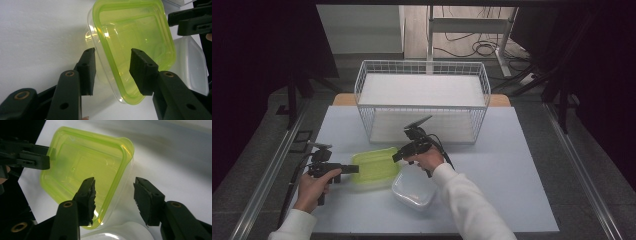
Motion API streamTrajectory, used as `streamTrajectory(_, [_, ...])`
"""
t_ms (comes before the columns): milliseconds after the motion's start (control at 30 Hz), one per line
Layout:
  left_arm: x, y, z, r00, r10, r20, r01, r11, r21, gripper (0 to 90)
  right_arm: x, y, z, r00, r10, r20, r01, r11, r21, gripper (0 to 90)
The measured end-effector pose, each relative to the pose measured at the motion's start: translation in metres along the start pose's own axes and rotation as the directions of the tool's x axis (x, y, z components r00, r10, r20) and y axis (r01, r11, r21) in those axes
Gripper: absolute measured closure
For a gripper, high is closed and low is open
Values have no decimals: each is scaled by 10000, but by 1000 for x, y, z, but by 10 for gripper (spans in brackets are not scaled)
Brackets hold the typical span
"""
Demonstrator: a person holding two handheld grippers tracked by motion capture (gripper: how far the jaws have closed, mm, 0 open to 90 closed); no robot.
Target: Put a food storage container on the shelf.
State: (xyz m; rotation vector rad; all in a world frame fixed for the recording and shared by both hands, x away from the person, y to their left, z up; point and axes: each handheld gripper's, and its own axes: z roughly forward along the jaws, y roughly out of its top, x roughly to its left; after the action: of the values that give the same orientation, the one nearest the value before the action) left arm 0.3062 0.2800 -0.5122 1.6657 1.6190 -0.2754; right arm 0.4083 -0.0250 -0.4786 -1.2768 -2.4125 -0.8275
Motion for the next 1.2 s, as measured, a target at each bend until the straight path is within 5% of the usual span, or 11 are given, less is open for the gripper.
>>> streamTrajectory(500, [1, 1, 2, 9999, -106, 100, 106, 9999, 51, 599, -5, 3, 13, 9991, 336, -252, -324, 9984, 458, 638])
streamTrajectory(667, [1, 0, 3, 9999, -135, -35, 135, 9999, 6, 689, -6, 3, 16, 9974, 472, -543, -451, 9983, 379, 718])
streamTrajectory(1200, [-1, 1, -5, 9994, -175, 297, 188, 9989, -435, 786, 2, 4, 3, 9988, 274, -417, -269, 9996, 128, 780])
